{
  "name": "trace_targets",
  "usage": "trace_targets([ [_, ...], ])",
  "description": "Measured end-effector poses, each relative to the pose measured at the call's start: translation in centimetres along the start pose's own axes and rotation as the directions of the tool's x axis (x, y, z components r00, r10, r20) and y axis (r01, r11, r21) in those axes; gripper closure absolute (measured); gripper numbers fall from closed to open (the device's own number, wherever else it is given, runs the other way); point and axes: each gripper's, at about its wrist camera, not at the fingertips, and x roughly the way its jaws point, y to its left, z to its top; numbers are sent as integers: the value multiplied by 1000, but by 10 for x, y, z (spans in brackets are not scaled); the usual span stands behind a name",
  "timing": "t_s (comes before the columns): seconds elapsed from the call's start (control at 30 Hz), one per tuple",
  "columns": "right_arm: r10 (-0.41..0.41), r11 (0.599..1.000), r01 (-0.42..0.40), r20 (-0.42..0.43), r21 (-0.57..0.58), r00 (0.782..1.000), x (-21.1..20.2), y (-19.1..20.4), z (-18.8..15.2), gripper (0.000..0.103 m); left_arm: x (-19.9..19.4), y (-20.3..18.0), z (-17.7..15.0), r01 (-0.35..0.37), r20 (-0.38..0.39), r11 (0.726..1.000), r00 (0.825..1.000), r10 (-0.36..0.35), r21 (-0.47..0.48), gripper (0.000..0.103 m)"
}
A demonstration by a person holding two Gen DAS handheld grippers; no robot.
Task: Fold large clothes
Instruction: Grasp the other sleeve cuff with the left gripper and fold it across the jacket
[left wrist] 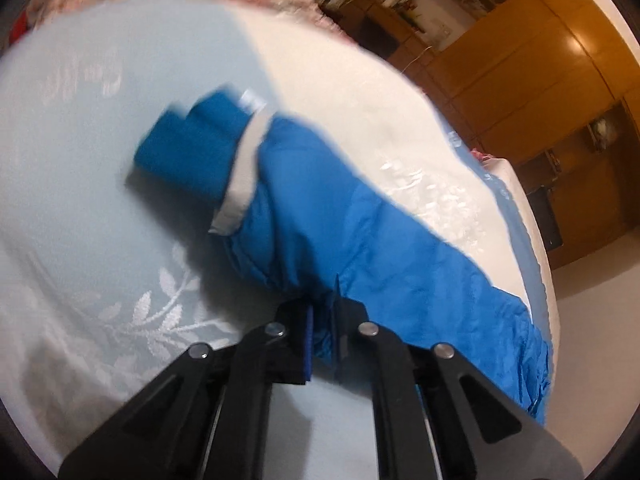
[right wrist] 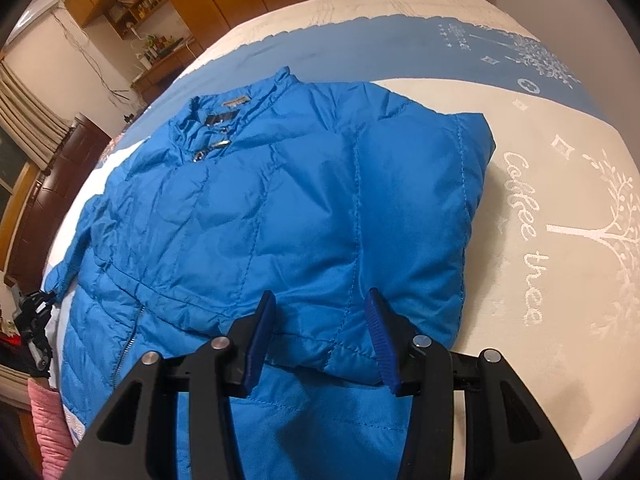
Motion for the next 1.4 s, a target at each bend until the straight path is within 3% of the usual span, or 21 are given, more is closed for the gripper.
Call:
trace_targets([
  [0.17, 14, 1000, -14, 22, -12, 1000, -15, 2, -4, 56, -42, -56, -9, 33, 93, 990, 995, -46, 138, 101],
  [0.33, 22, 1000, -21, 29, -15, 999, -22, 4, -8, 56, -74, -141, -43, 96, 120, 937, 982, -143, 336, 101],
  [0.47, 19, 999, -18, 38, -27, 999, -27, 6, -11, 56, -86, -217, -86, 168, 62, 853, 972, -227, 494, 101],
  [0.77, 21, 999, -19, 48, -30, 999, -33, 2, -16, 56, -70, -324, -181, 291, -103, 691, 948, -300, 662, 101],
  [0.97, 28, 999, -27, 54, -24, 998, -33, -3, -16, 56, -43, -355, -229, 312, -171, 634, 946, -276, 707, 101],
  [1.23, 32, 999, -31, 50, -14, 998, -29, -8, -16, 56, -14, -369, -258, 314, -213, 601, 948, -235, 735, 101],
  [1.4, 30, 1000, -30, 48, -8, 998, -26, -10, -16, 56, 3, -378, -285, 322, -270, 511, 947, -177, 797, 98],
])
